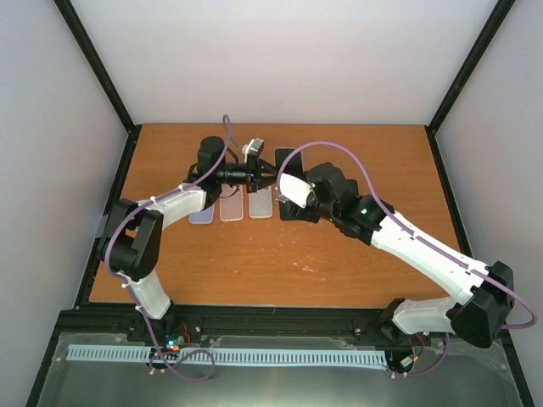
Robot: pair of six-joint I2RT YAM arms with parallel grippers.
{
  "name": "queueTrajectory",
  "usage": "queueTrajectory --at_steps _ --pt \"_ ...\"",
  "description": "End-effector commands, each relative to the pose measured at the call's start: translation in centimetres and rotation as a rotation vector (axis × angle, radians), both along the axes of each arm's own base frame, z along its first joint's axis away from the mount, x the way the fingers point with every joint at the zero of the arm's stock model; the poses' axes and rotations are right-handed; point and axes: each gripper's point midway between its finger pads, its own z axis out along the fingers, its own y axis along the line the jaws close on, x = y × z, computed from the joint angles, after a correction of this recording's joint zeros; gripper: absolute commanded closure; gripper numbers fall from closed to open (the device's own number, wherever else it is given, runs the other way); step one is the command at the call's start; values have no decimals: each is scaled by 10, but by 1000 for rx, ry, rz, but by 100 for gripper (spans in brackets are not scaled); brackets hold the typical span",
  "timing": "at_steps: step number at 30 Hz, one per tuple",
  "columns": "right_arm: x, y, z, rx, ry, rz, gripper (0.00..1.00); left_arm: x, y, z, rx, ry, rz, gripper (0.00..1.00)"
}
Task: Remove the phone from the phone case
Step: Remove the phone case from the phone.
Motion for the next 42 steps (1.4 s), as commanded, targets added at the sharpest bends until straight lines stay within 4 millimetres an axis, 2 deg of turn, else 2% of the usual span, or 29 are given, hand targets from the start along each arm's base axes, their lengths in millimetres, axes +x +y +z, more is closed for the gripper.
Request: queueTrajectory --at_steps 1,5,9,14,26,31,42 --pt "-6 9 24 68 20 28 30 -2 -1 6 -18 -40 -22 99" --pt "-13 12 34 105 46 52 30 2 -1 0 -7 -34 -11 99" --pt "-9 11 40 114 32 40 30 3 0 -2 -4 -30 -8 99" --pt "-1 6 33 70 -6 12 32 2 0 0 -8 -30 -11 100" --pt "5 1 7 -17 -35 4 32 -3 1 8 -27 -31 -22 99" --pt "5 0 6 -30 -50 3 32 -4 1 10 -33 -34 -24 99" --pt "-14 6 13 19 27 69 32 1 0 -2 -20 -7 -21 99"
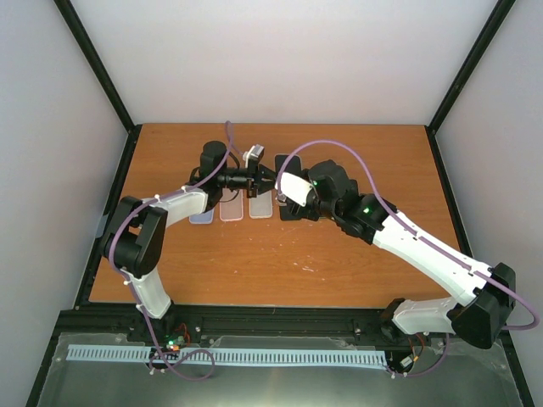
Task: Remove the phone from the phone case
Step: Remove the phone case from the phone.
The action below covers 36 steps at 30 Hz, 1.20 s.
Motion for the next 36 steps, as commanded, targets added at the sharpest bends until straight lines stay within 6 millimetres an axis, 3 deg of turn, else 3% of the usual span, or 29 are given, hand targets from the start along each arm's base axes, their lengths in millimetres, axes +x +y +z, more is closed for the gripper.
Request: queueTrajectory --at_steps 1,10,22,36 --pt "-14 3 0 10 52 39 32 2 -1 21 -42 -72 -19 99" --pt "-14 2 -6 -5 54 42 32 2 -1 21 -41 -70 -17 99" --pt "13 -4 2 -23 -57 -66 34 -3 1 28 -50 -90 -20 99" --pt "21 -8 -22 -131 -189 -84 30 -7 0 31 -70 -71 -37 99"
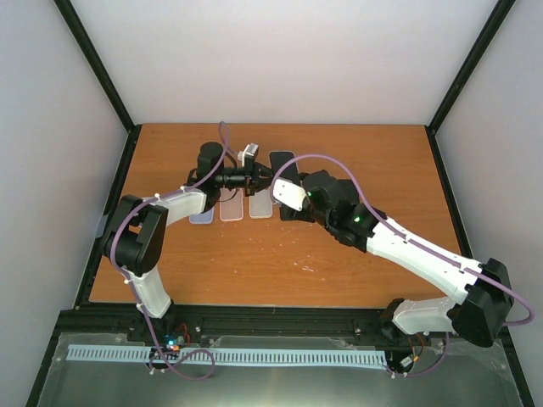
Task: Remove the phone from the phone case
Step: Remove the phone case from the phone.
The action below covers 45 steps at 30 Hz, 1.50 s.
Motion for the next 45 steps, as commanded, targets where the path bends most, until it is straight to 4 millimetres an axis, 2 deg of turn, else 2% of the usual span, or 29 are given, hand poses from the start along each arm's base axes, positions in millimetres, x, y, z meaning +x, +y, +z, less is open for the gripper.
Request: queueTrajectory --at_steps 1,14,21,29,37,45 --pt "10 -5 -5 -52 -91 -38 30 -23 -7 36 -69 -90 -114 99" --pt "22 -1 7 -101 -279 -76 31 -34 -19 34 -73 -79 -164 99" --pt "21 4 9 -119 -370 -62 26 -37 -21 31 -72 -71 -174 99" --pt "22 8 12 -127 -430 -57 26 -40 -24 28 -73 -63 -193 99" --pt "16 13 6 -163 -501 -23 26 -44 -28 27 -74 -61 -209 99" --pt "16 10 15 -142 -547 -46 22 -44 -27 25 -74 -62 -213 99"
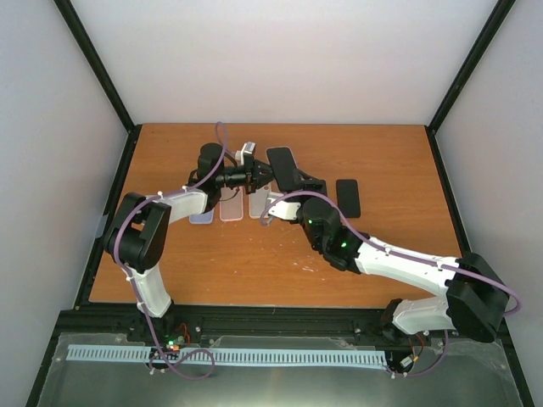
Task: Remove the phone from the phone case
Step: Remove the phone case from the phone.
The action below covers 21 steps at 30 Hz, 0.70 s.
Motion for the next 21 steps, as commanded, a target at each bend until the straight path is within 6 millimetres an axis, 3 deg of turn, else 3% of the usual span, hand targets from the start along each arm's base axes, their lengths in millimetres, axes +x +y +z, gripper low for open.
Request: queueTrajectory --at_steps 1,11,21 --pt "4 6 11 48 -80 9 20 -63 -28 32 -67 -91 -303 99" --pt "2 11 5 40 -121 42 21 -68 -29 35 -70 -107 -314 99" --pt "-1 26 -18 72 86 92 25 -73 -32 37 -70 -123 -330 100"
